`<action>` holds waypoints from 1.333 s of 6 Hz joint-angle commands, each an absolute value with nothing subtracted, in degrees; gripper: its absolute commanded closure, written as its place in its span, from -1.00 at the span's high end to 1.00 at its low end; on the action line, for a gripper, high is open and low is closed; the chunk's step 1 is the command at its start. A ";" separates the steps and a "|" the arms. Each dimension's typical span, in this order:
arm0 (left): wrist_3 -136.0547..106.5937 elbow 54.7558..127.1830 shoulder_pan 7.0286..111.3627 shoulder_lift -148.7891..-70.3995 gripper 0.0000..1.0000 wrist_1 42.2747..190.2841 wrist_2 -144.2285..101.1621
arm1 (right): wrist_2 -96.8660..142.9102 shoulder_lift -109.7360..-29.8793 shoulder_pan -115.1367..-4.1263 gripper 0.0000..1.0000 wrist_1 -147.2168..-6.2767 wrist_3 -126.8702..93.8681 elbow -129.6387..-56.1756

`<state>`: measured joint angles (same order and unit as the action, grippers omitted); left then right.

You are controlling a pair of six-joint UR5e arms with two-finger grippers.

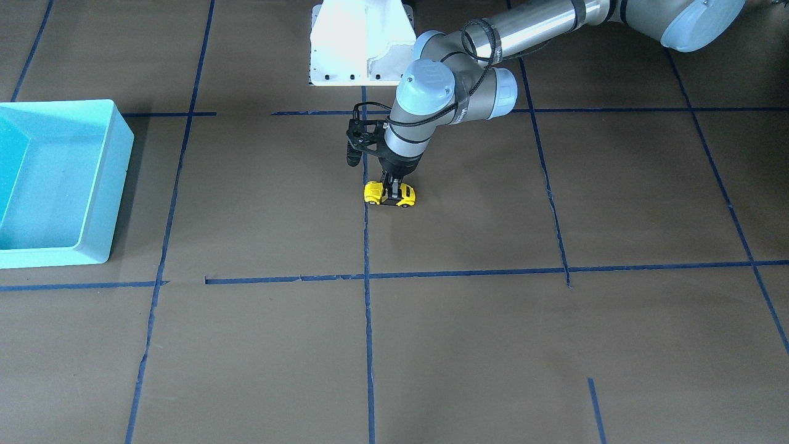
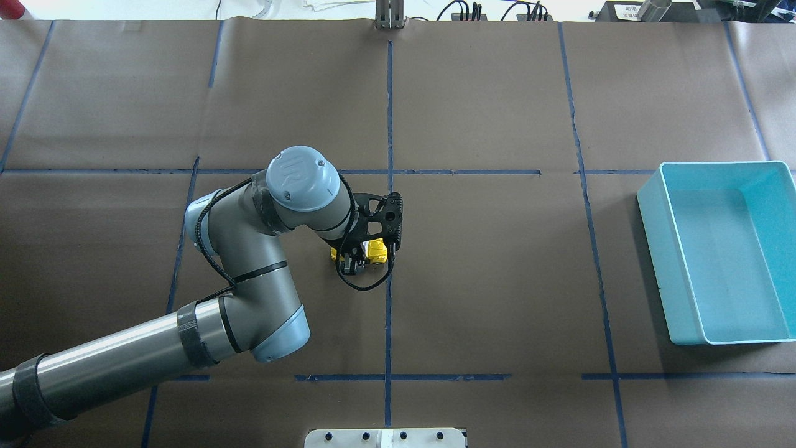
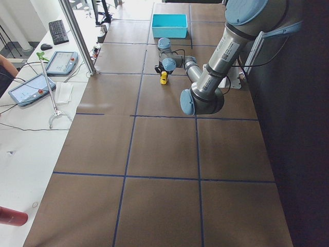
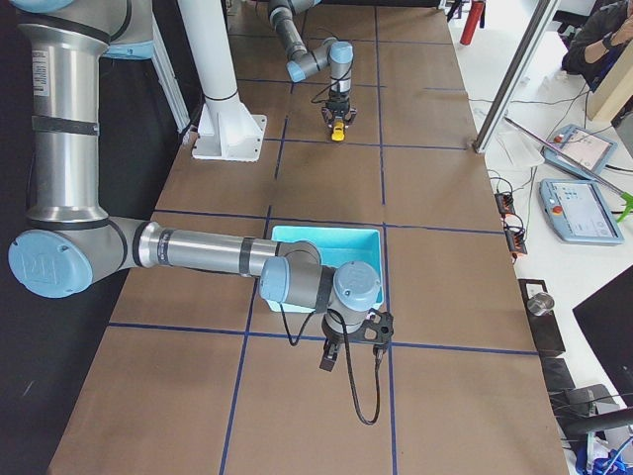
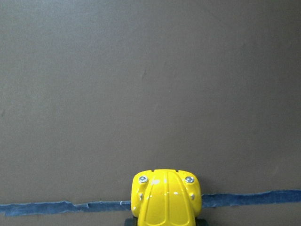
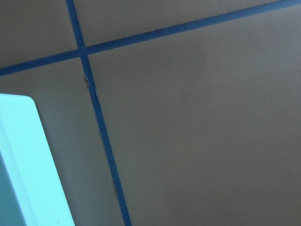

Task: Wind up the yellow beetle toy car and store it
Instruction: 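Press the car down with the left gripper and drag it back and forth, then lift the left gripper off the car to release it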

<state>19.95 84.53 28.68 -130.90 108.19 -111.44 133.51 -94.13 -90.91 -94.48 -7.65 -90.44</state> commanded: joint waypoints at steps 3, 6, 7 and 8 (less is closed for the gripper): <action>19.95 88.84 28.74 -124.30 -0.97 111.17 -111.45 | 133.51 -94.13 -90.88 1.00 -94.48 -7.65 -90.44; 20.04 93.41 30.06 -118.33 1.00 115.91 -111.36 | 133.51 -94.13 -90.88 1.00 -94.48 -7.65 -90.44; 20.04 95.78 30.23 -114.91 1.00 118.19 -111.36 | 133.51 -94.13 -90.88 1.00 -94.48 -7.65 -90.44; 20.13 99.11 32.06 -112.26 1.00 118.30 -111.53 | 133.51 -94.13 -90.88 1.00 -94.48 -7.65 -90.44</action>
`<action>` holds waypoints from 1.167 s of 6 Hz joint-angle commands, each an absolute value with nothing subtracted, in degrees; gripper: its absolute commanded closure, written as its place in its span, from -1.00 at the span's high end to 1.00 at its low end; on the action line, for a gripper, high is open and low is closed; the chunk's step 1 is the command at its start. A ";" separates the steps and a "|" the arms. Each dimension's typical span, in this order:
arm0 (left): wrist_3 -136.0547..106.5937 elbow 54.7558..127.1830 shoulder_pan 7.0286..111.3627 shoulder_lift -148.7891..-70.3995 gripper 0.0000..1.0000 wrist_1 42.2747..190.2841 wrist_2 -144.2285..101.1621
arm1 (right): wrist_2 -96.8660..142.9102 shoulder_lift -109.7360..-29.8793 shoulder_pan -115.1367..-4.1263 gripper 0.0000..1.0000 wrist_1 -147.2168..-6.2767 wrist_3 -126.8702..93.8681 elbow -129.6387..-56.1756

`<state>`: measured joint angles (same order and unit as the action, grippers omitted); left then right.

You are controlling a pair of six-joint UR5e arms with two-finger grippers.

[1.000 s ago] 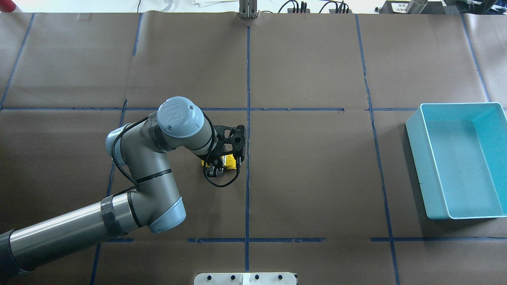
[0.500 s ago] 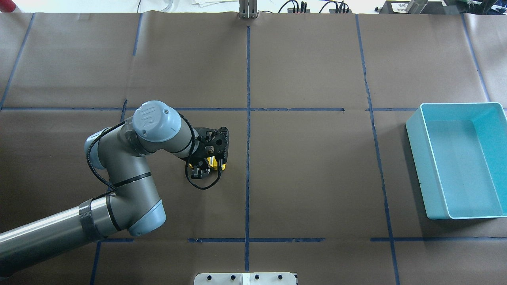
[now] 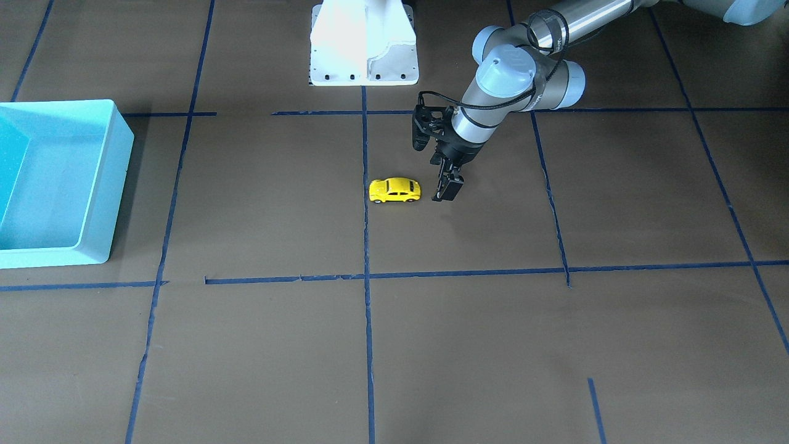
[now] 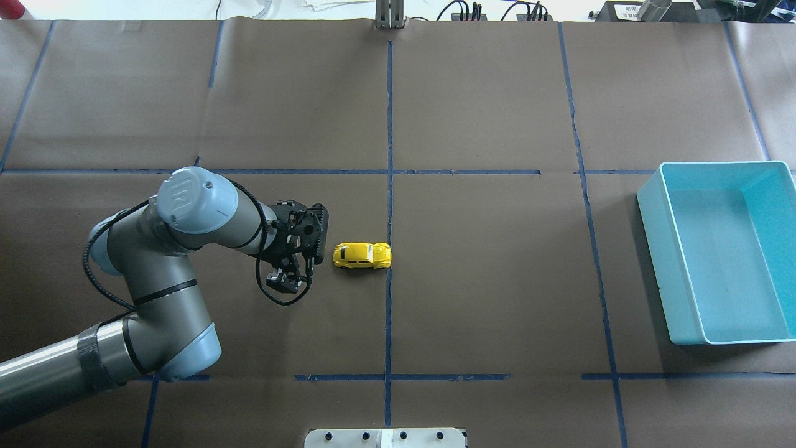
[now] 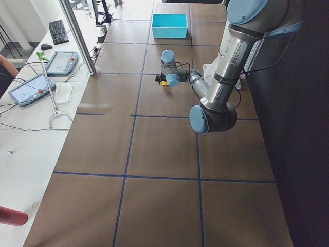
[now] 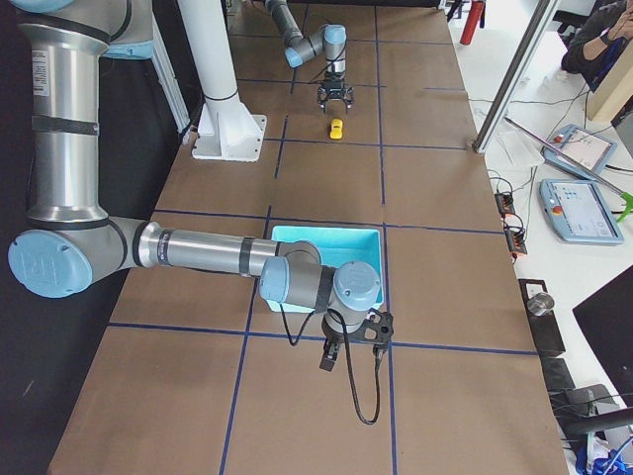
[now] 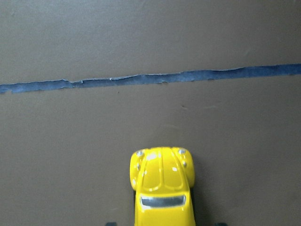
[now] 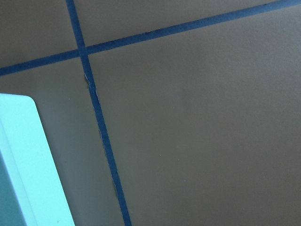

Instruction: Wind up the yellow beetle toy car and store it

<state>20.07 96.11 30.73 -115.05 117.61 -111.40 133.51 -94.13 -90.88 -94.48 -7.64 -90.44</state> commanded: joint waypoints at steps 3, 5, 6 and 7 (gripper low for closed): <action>20.13 105.72 36.70 -105.65 1.00 114.90 -114.41 | 133.51 -94.13 -90.88 1.00 -94.48 -7.65 -90.44; 20.04 108.26 47.67 -101.20 1.00 107.36 -121.08 | 133.51 -94.13 -90.88 1.00 -94.40 -7.65 -90.44; 20.04 109.41 54.69 -97.86 1.00 102.09 -121.29 | 133.51 -94.13 -90.88 1.00 -94.48 -7.65 -90.44; 19.87 108.81 62.06 -94.86 1.00 101.69 -121.29 | 133.51 -94.13 -90.88 1.00 -94.48 -7.65 -90.44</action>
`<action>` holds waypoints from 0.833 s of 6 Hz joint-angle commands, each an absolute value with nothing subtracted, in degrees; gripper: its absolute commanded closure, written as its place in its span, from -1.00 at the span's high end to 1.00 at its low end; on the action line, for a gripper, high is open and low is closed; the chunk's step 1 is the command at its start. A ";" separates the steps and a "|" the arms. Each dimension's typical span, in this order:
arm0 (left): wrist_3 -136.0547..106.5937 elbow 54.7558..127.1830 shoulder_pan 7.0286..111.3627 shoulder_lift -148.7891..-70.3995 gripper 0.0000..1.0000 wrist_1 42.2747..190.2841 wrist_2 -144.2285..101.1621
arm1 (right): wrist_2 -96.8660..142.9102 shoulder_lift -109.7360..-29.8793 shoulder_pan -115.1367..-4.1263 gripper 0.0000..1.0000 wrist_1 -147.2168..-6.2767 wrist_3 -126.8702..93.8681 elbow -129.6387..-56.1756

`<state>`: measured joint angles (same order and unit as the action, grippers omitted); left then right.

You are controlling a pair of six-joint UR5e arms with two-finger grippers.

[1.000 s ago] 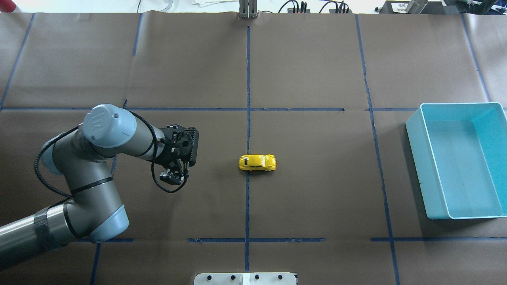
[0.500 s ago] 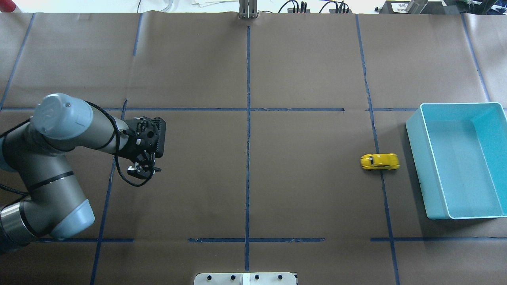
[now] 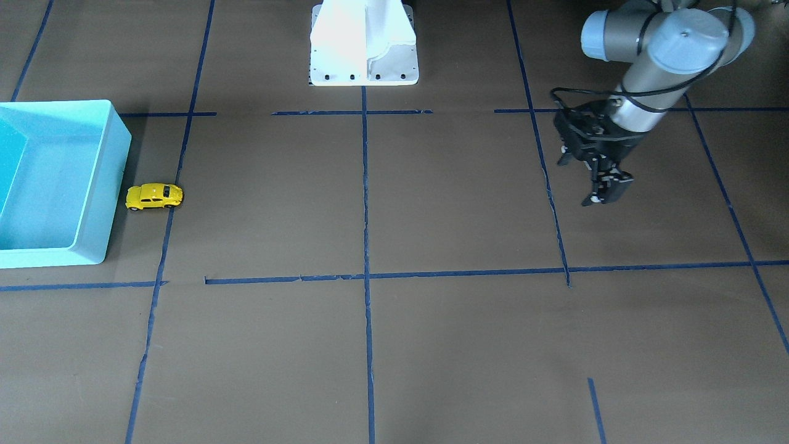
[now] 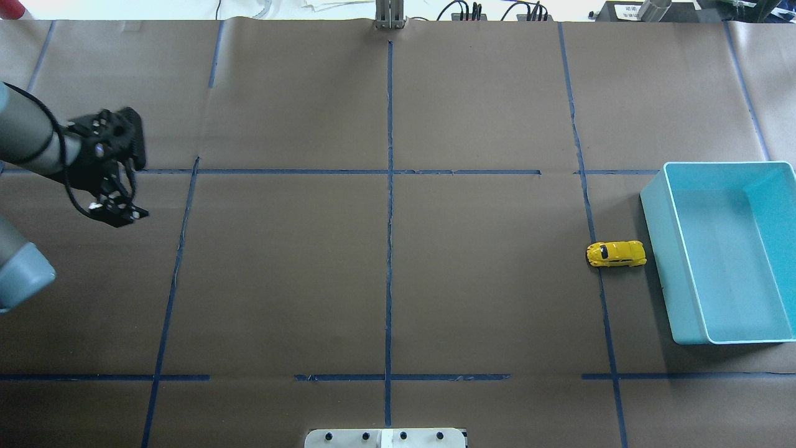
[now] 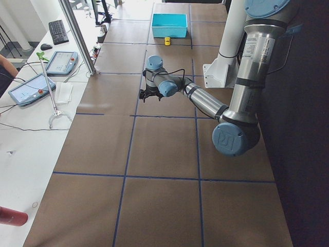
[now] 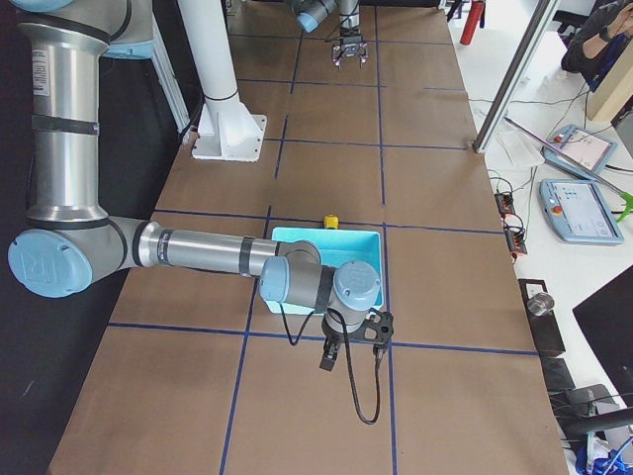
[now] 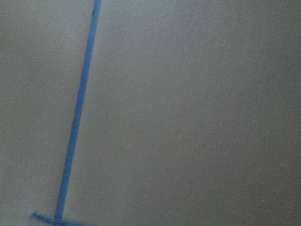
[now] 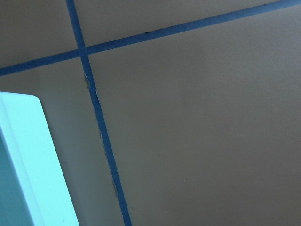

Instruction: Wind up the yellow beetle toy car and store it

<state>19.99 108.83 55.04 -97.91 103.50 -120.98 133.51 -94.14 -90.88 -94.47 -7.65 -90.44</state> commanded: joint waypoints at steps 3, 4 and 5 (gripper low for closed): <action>19.16 104.79 82.12 -90.27 1.00 95.55 -124.69 | 133.42 -93.43 -90.97 1.00 -94.39 -8.00 -90.61; 17.07 103.03 85.48 -88.00 1.00 93.71 -130.81 | 133.50 -93.34 -90.97 1.00 -94.39 -8.00 -90.88; 6.35 99.88 88.91 -87.89 1.00 93.78 -136.09 | 133.51 -93.25 -90.97 1.00 -94.39 -8.00 -91.14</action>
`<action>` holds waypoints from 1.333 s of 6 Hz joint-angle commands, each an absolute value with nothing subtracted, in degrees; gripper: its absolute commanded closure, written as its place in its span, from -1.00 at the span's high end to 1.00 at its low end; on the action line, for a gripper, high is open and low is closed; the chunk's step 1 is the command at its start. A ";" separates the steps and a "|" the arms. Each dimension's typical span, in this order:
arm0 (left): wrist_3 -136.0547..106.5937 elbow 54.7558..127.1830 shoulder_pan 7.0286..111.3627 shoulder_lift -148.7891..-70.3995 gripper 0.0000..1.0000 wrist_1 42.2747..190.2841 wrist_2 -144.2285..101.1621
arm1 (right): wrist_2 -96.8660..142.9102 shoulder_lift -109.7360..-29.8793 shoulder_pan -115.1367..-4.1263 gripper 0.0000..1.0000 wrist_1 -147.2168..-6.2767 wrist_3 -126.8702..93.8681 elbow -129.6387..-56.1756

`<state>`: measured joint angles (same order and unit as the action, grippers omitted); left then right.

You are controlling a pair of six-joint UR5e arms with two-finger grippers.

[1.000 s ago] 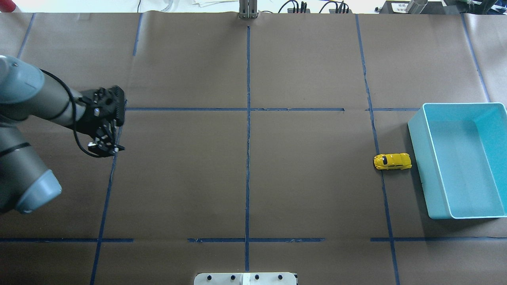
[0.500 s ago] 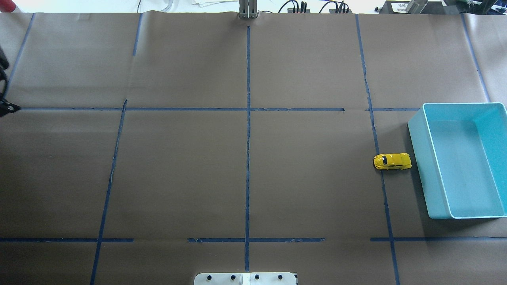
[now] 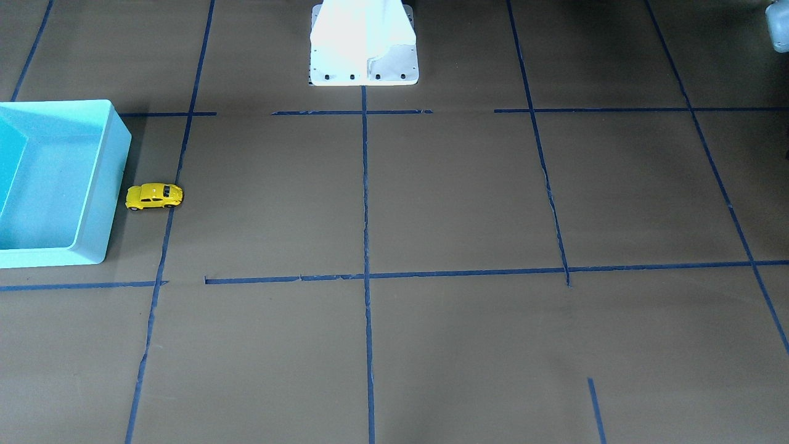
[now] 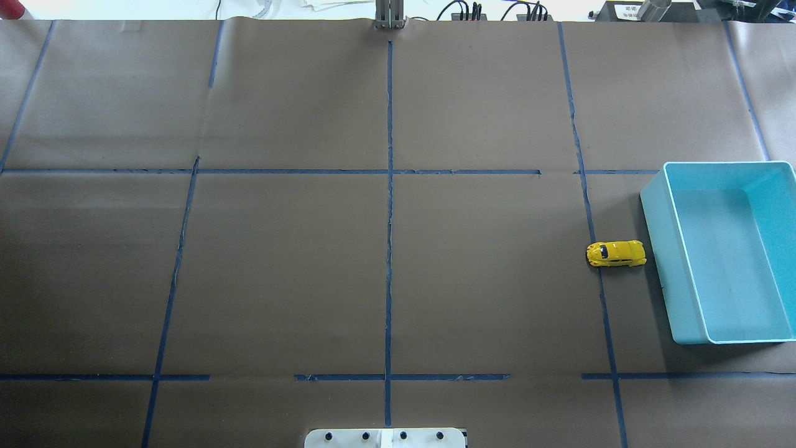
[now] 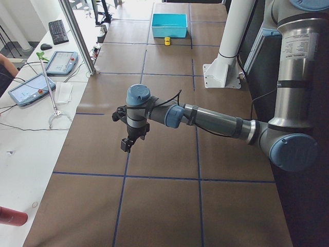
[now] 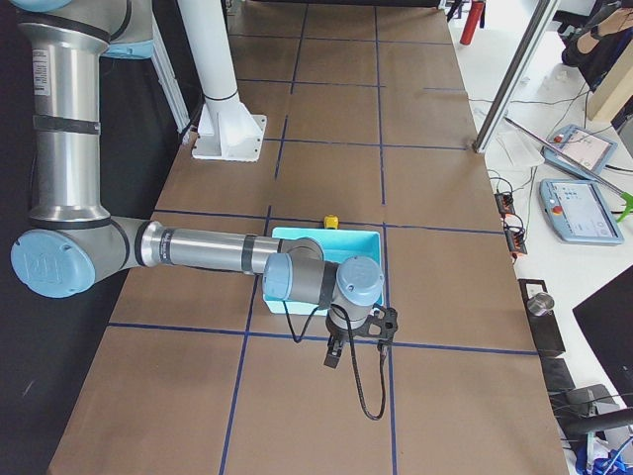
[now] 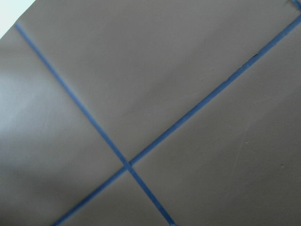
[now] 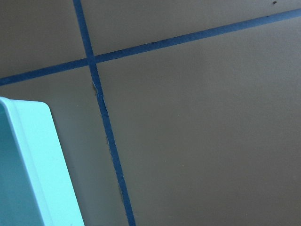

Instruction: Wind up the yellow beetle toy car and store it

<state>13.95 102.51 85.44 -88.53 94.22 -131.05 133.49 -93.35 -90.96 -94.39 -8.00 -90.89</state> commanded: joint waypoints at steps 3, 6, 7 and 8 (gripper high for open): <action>4.04 98.79 91.22 -85.44 1.00 93.69 -136.06 | 134.82 -92.38 -90.18 1.00 -94.83 -7.82 -96.11; 4.04 95.03 92.11 -85.86 1.00 93.78 -135.88 | 137.55 -92.46 -86.25 1.00 -95.19 -7.73 -108.24; 4.04 94.49 92.11 -86.13 1.00 93.78 -135.88 | 137.81 -91.16 -82.39 1.00 -94.66 -7.73 -111.07; 4.04 94.13 92.20 -86.13 1.00 93.69 -135.97 | 139.55 -88.36 -80.09 1.00 -94.57 -7.82 -111.70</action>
